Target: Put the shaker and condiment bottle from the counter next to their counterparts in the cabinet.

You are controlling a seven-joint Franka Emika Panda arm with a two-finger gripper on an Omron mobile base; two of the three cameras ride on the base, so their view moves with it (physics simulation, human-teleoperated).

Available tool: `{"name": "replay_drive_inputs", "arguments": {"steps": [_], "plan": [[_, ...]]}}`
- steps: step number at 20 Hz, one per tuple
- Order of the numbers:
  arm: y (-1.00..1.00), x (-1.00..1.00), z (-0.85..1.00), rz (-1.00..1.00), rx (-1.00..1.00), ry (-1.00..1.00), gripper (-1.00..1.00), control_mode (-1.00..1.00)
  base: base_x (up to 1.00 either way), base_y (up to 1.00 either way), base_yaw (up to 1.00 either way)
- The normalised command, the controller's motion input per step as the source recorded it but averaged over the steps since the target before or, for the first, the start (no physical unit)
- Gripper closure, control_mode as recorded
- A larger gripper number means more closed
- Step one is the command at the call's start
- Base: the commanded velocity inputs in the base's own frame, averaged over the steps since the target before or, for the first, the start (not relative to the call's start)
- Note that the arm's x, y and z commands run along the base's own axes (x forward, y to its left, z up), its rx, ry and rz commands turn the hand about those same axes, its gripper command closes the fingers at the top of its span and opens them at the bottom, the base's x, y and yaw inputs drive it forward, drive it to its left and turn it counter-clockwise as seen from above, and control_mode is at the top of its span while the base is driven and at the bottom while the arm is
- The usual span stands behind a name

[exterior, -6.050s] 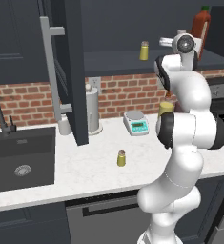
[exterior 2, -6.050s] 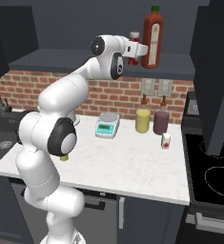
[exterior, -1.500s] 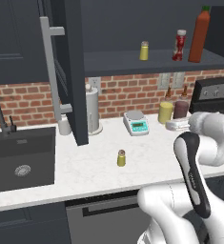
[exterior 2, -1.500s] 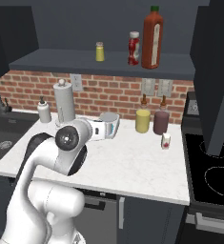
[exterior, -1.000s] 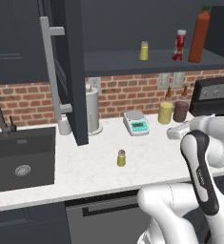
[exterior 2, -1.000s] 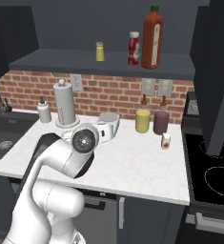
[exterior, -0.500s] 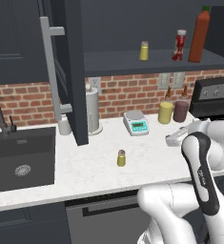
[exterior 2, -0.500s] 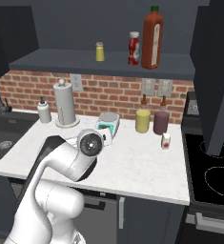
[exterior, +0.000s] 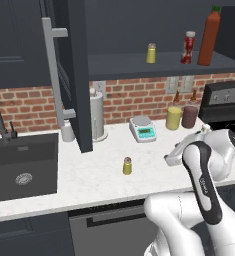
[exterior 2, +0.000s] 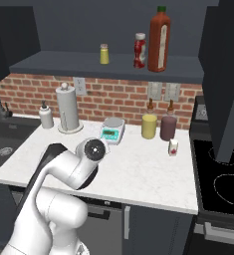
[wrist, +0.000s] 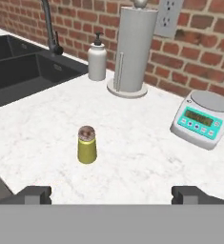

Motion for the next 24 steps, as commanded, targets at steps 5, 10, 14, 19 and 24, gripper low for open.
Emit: {"name": "replay_drive_inputs", "arguments": {"steps": [5,10,14,19,24], "plan": [[0.01,0.04,-0.16,0.22,0.00,0.02,-1.00,-1.00,0.00,0.00,0.00],[0.02,0.12,-0.17,0.15,0.03,0.00,-1.00,-1.00,0.00,0.00,0.00],[0.18,0.17,-0.21,0.17,0.07,0.00,-1.00,-1.00,0.00,0.00,0.00],[0.32,0.02,-0.17,0.13,0.00,0.00,-1.00,-1.00,0.00,0.00,0.00],[0.25,0.01,-0.15,0.04,0.00,0.00,-1.00,-1.00,0.00,0.00,0.00]]}}
